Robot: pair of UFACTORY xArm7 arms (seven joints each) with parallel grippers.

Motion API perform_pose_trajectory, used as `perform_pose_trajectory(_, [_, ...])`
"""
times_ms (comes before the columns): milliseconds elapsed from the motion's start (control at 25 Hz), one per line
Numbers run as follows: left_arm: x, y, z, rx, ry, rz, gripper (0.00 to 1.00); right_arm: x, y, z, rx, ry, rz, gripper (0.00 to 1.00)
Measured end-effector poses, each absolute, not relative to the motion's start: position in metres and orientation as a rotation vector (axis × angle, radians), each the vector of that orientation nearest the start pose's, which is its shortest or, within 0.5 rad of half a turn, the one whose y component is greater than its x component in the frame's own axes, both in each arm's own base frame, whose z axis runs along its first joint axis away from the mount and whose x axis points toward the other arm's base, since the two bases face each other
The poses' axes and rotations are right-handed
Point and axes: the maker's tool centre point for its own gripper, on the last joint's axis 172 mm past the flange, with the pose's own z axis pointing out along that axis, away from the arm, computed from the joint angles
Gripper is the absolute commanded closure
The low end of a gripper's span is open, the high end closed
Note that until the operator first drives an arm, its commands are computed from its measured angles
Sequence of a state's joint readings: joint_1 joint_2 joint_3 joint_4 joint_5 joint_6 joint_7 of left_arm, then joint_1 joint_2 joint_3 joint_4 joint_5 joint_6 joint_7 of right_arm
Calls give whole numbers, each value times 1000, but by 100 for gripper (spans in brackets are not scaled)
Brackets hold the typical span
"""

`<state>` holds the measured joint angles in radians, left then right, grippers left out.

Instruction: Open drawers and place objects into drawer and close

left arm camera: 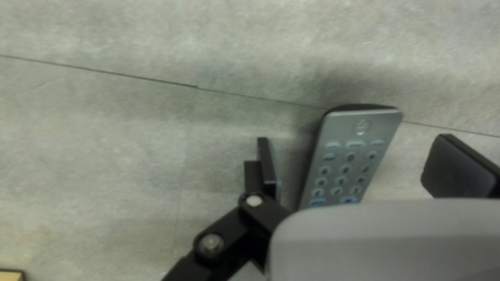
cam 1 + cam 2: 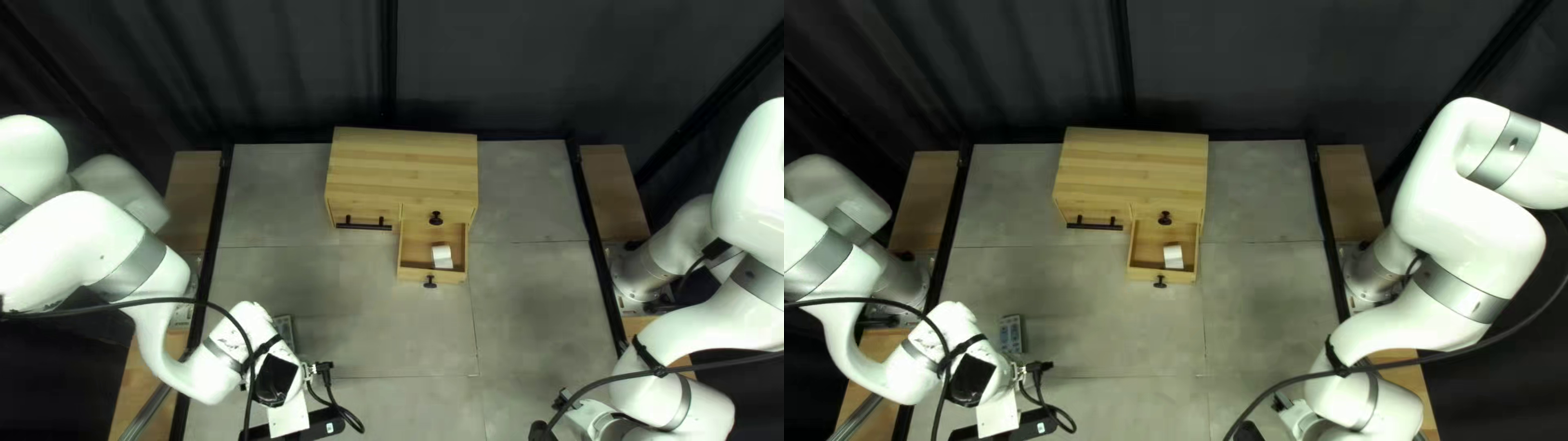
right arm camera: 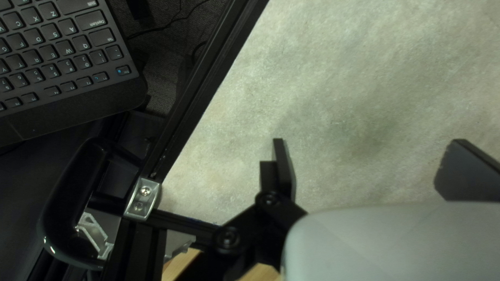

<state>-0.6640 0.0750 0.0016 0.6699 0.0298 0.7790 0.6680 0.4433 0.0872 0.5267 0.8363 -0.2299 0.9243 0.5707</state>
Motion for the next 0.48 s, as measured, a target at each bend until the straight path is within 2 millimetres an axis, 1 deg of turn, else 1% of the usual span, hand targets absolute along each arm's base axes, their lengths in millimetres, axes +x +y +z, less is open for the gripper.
perform_pose_trajectory(240, [277, -218, 22, -2430, 1950, 249, 0, 252, 313, 84, -3216, -916, 42, 0])
perform_pose_trajectory(280, [276, -219, 21, -2430, 1951, 244, 7, 252, 313, 84, -3216, -916, 42, 0])
perform_pose_trajectory(320, [276, -219, 20, -2430, 1951, 241, 11, 252, 313, 84, -3216, -916, 42, 0])
perform_pose_trajectory(360, [275, -219, 19, -2429, 1952, 237, 33, 252, 313, 84, -3216, -916, 42, 0])
perform_pose_trajectory(400, [274, -219, 19, -2428, 1952, 234, 48, 252, 313, 84, -3216, -916, 42, 0])
perform_pose_trajectory(440, [274, -218, 19, -2427, 1952, 232, 94, 252, 313, 84, -3216, -916, 42, 0])
perform_pose_trajectory(480, [274, -218, 19, -2427, 1952, 230, 99, 252, 313, 84, -3216, -916, 42, 0])
